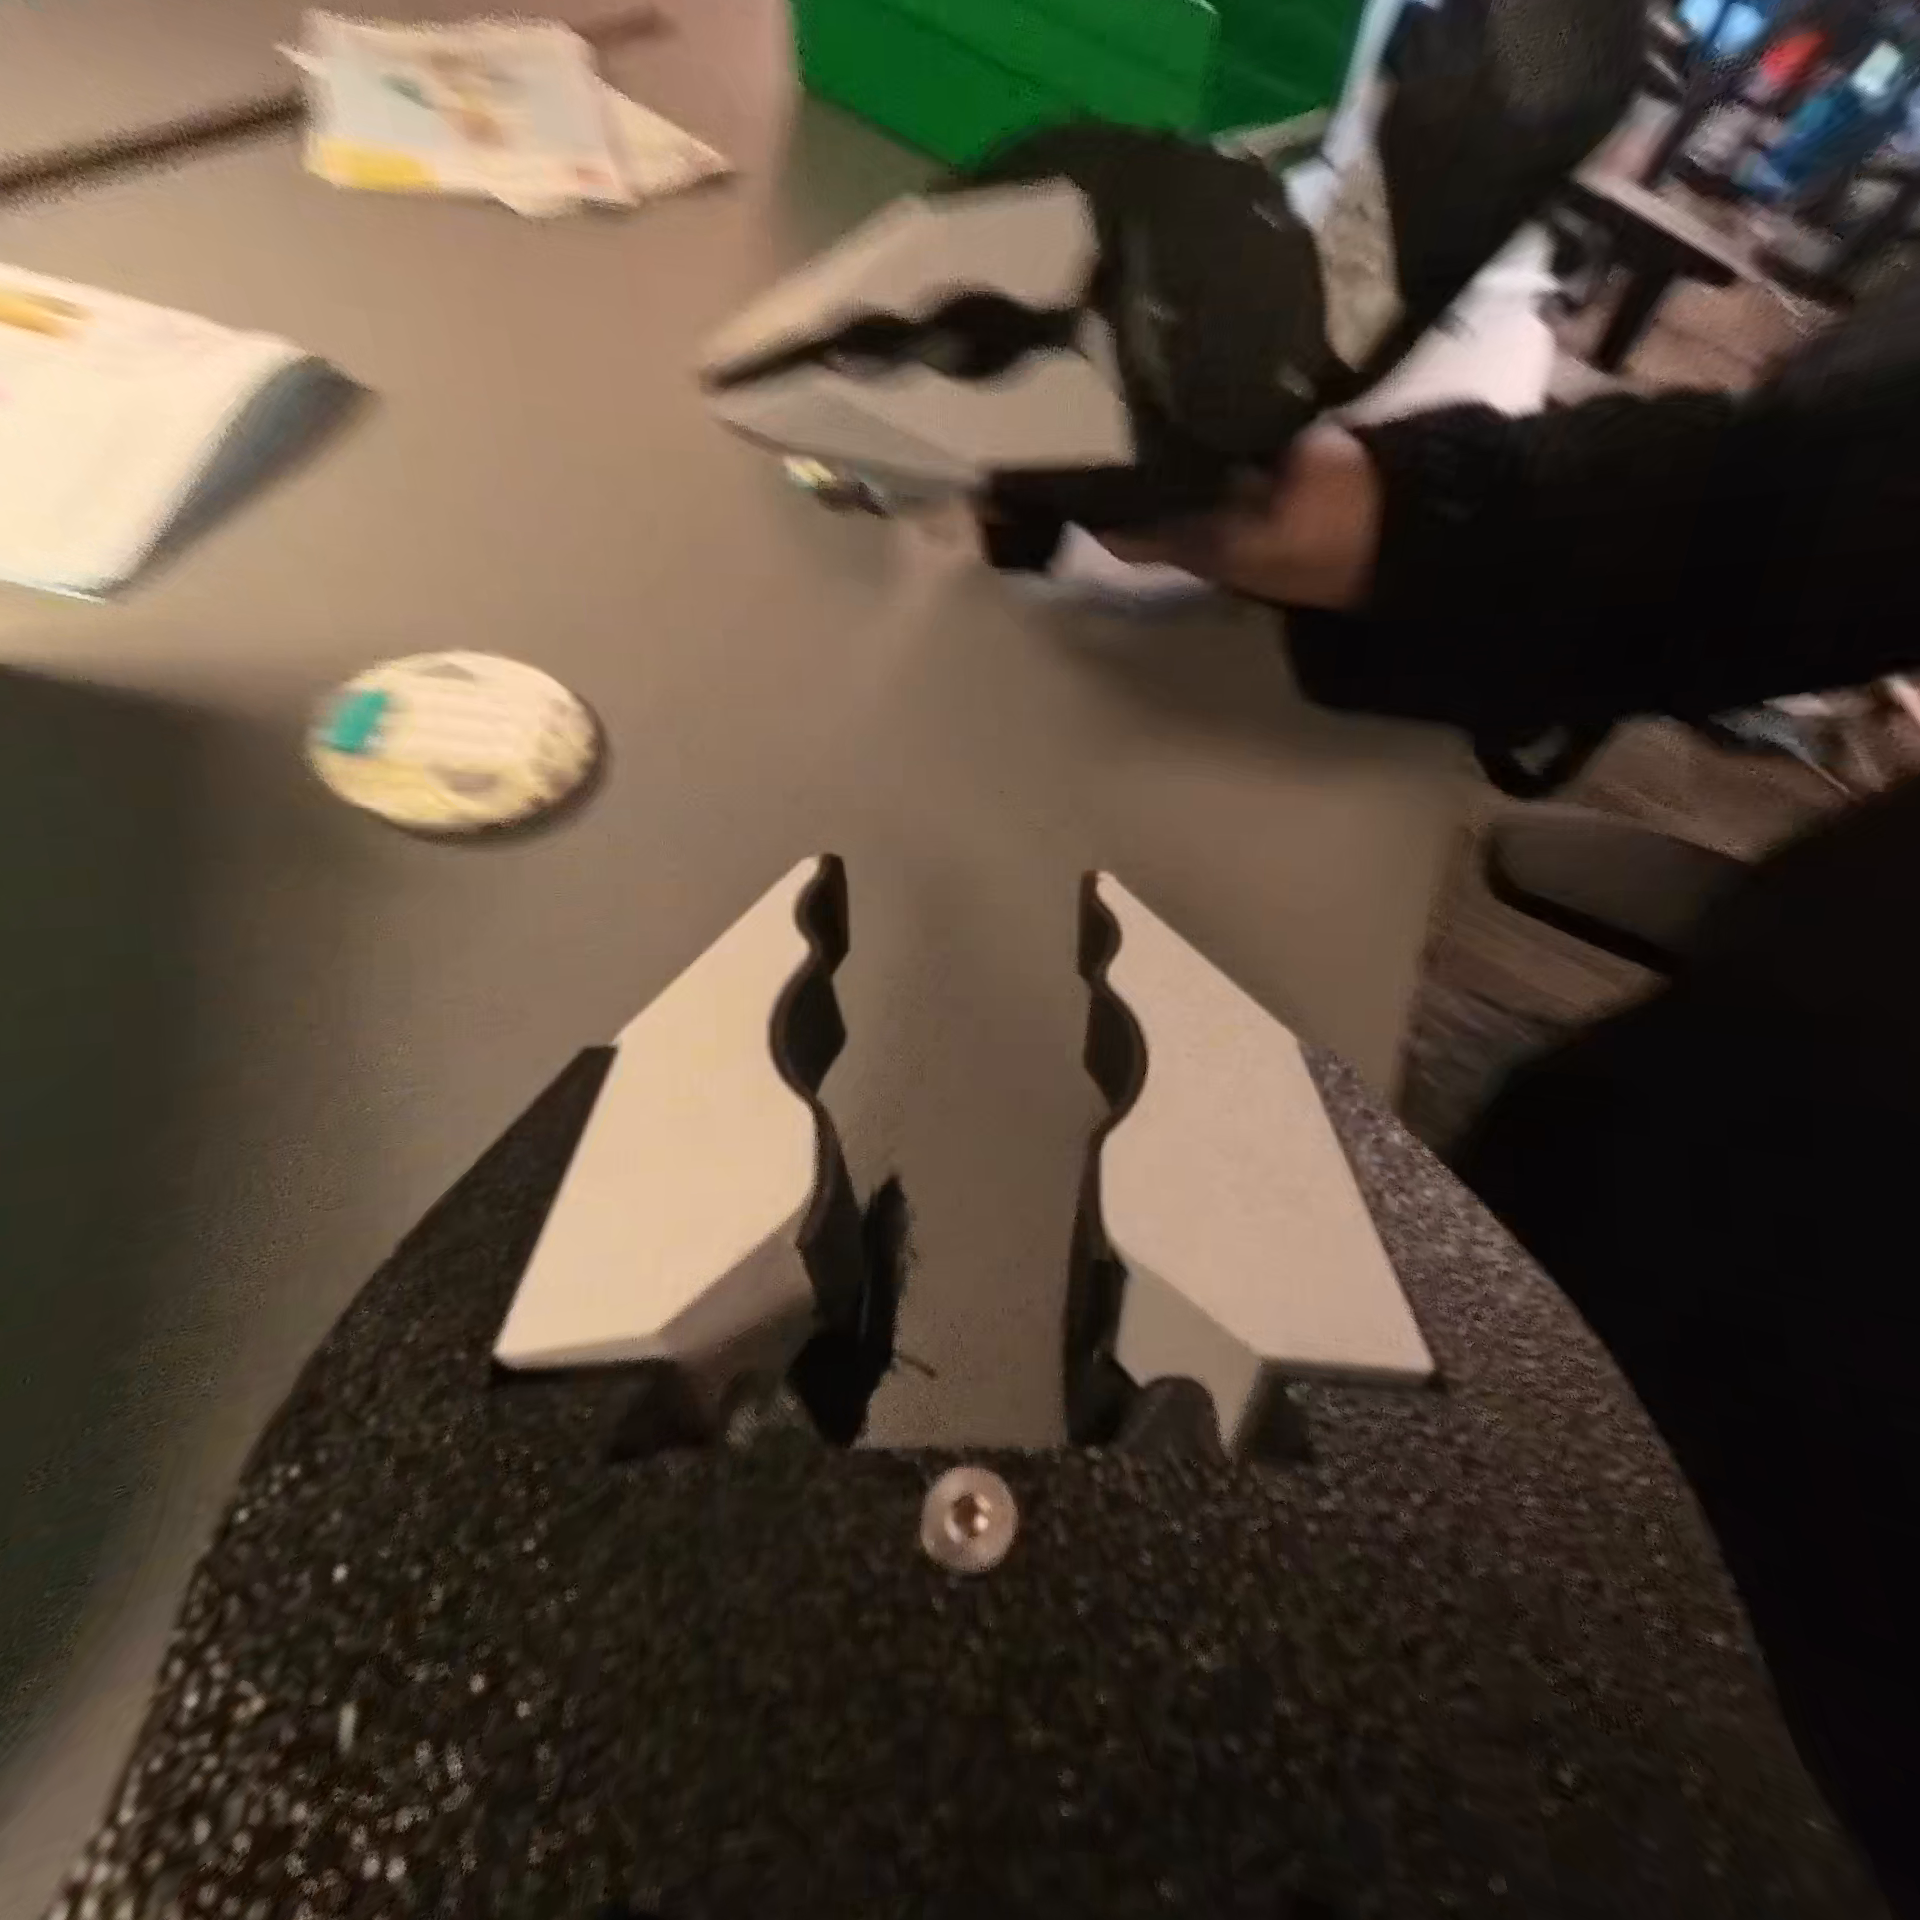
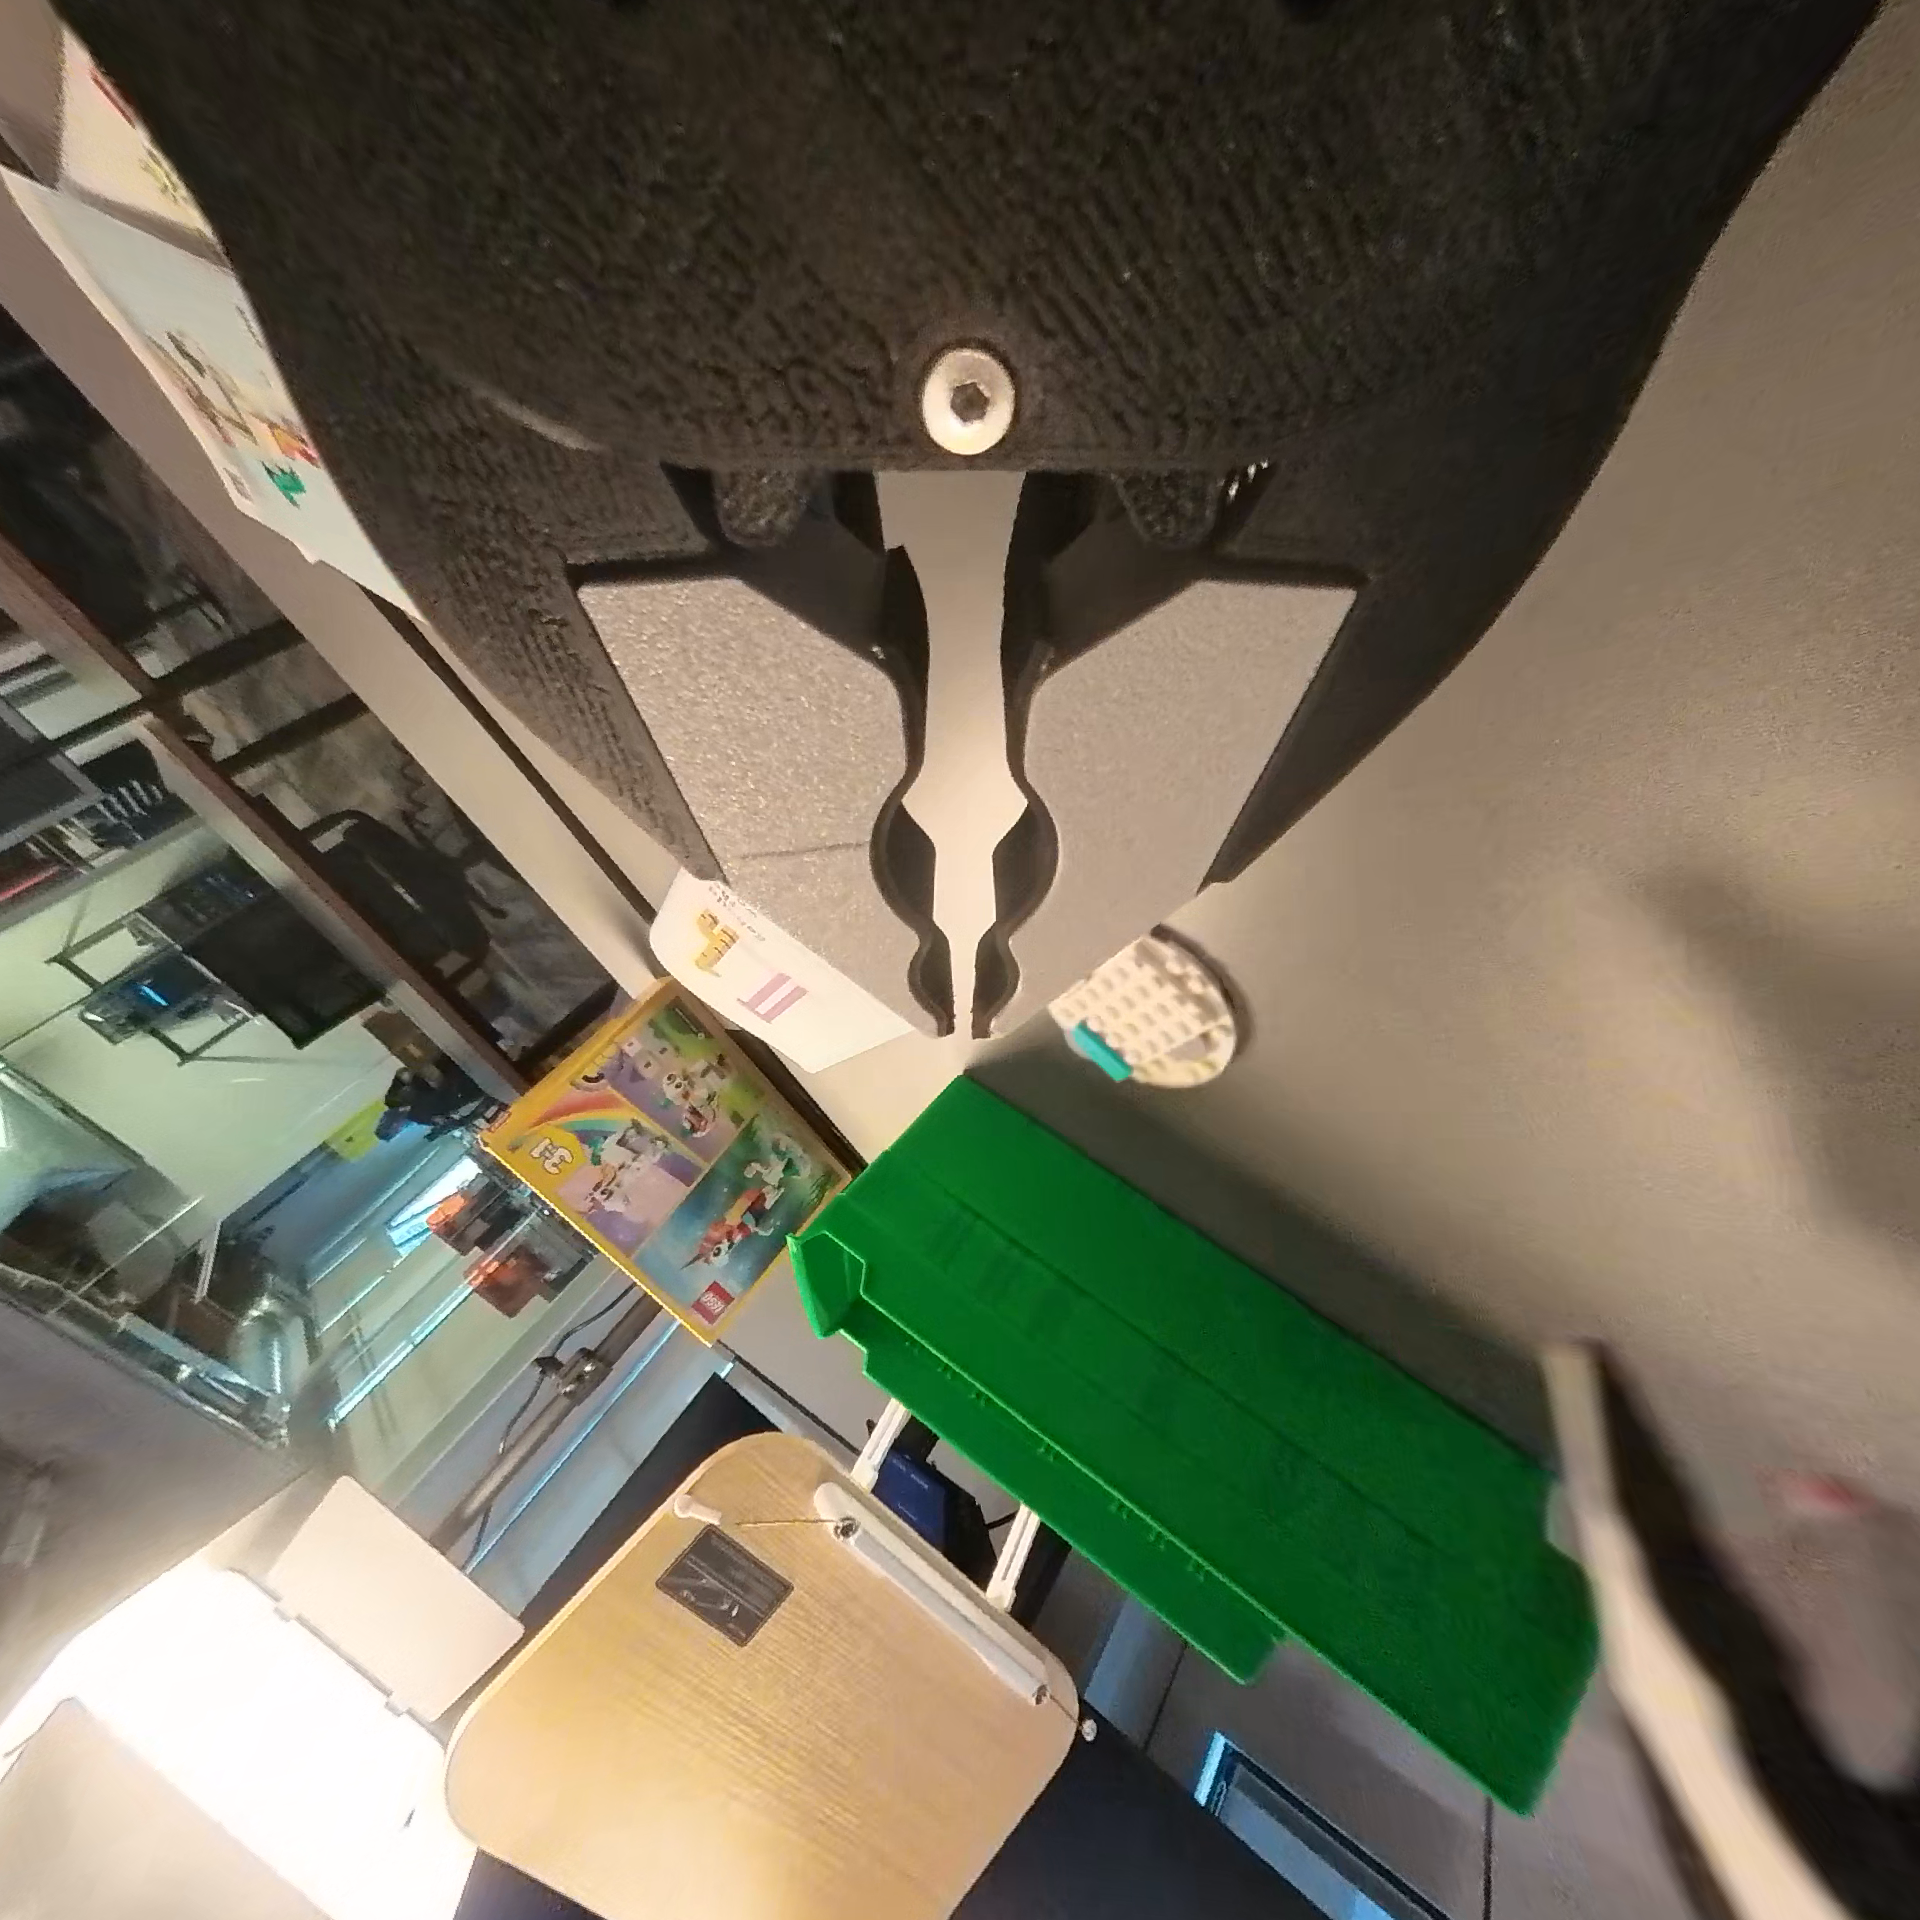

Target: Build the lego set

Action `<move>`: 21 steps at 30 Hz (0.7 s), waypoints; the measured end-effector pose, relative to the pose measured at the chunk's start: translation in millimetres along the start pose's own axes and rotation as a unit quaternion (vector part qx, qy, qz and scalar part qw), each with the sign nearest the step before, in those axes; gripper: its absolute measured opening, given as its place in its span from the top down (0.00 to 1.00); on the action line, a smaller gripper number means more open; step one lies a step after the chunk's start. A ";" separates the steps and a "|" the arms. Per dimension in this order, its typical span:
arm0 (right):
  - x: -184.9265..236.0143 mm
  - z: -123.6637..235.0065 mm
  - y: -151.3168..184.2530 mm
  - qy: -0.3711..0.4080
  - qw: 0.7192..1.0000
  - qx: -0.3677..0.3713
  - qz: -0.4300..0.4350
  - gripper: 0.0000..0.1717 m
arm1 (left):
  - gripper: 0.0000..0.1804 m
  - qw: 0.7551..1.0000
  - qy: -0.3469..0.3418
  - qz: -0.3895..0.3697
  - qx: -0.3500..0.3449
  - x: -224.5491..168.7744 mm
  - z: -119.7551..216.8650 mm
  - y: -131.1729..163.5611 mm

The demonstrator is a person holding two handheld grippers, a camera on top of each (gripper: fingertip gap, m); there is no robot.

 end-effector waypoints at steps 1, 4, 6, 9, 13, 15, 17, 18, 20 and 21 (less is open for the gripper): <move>0.6 0.0 -0.2 -0.002 1.000 -0.001 0.000 0.99 | 0.77 1.000 0.011 -0.001 0.020 -10.6 2.7 9.3; 4.3 -1.3 -0.5 -0.010 1.000 -0.001 0.000 0.99 | 0.81 0.996 -0.003 -0.038 0.082 -26.7 3.8 38.5; 7.3 -2.1 -0.1 -0.016 1.000 0.001 0.005 0.99 | 0.83 0.992 -0.009 -0.061 0.107 -32.6 1.5 52.2; 9.9 -2.5 0.4 -0.020 1.000 0.004 0.017 1.00 | 0.84 0.993 0.018 -0.068 0.091 -42.8 -4.1 56.5; 9.5 -2.5 1.3 -0.020 1.000 0.007 0.021 1.00 | 0.90 0.992 0.022 -0.084 0.091 -41.7 -11.8 59.1; 9.1 -2.6 1.7 -0.020 1.000 0.008 0.019 1.00 | 0.91 0.990 0.014 -0.093 0.105 -37.7 -15.5 63.0; 9.0 -2.5 2.0 -0.020 1.000 0.008 0.019 1.00 | 0.94 0.990 0.018 -0.093 0.101 -37.4 -17.5 61.5; 8.9 -2.4 2.0 -0.020 1.000 0.008 0.019 1.00 | 0.94 0.990 0.018 -0.095 0.099 -36.8 -18.1 61.0; 9.1 -2.4 2.0 -0.020 1.000 0.009 0.020 1.00 | 0.95 0.990 0.023 -0.097 0.098 -37.6 -18.8 60.7; 9.3 -2.5 2.2 -0.021 1.000 0.009 0.020 1.00 | 0.97 0.990 0.027 -0.097 0.098 -38.4 -18.8 61.0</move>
Point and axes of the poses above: each gripper's, where its closed fingertips meet, z back along the fingers, y out of its underside, x = y × z across the jaws, the point moved 4 cm from there along z, back along the fingers, and after that the axes turned 6 degrees about -x, right-handed, at the moved point
